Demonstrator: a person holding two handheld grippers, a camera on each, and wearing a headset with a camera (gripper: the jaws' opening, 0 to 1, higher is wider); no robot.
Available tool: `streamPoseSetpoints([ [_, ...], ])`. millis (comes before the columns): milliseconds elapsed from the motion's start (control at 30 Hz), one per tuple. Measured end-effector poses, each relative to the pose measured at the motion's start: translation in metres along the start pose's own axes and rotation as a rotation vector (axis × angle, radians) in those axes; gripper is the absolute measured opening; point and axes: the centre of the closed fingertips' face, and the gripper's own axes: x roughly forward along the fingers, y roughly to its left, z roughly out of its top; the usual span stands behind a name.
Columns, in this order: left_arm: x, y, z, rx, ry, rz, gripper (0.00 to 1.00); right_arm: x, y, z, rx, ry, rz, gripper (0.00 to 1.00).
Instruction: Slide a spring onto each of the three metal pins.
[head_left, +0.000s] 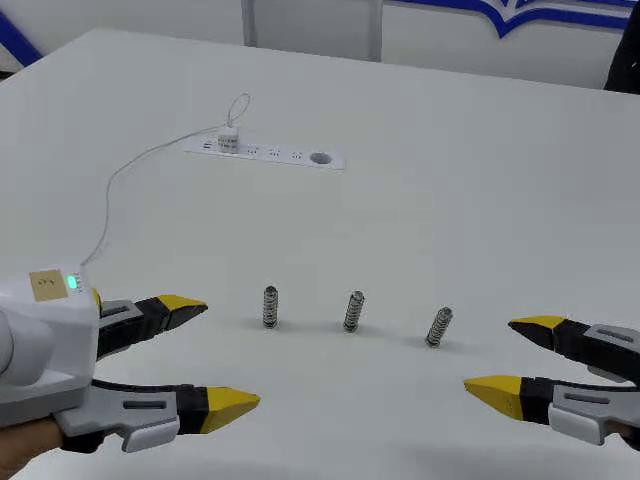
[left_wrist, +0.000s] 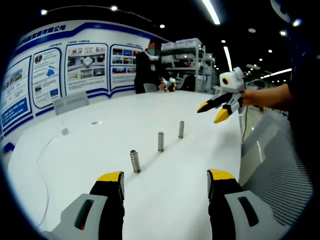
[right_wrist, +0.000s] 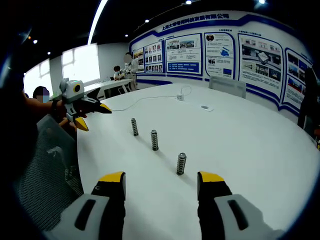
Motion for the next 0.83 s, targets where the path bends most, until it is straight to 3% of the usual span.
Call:
streamPoseSetpoints([
  [333, -0.0006, 0.0008, 0.0001, -0.004, -0.005, 0.002, 0.69, 0.0012, 0.0027, -0.0052, -0.002, 0.006, -0.01, 0.63],
  [833, -0.0025, 0.0021, -0.0002, -0.006, -0.003, 0.004, 0.68, -0.0022, 0.0042, -0.0007, 0.004, 0.001, -0.029, 0.64],
])
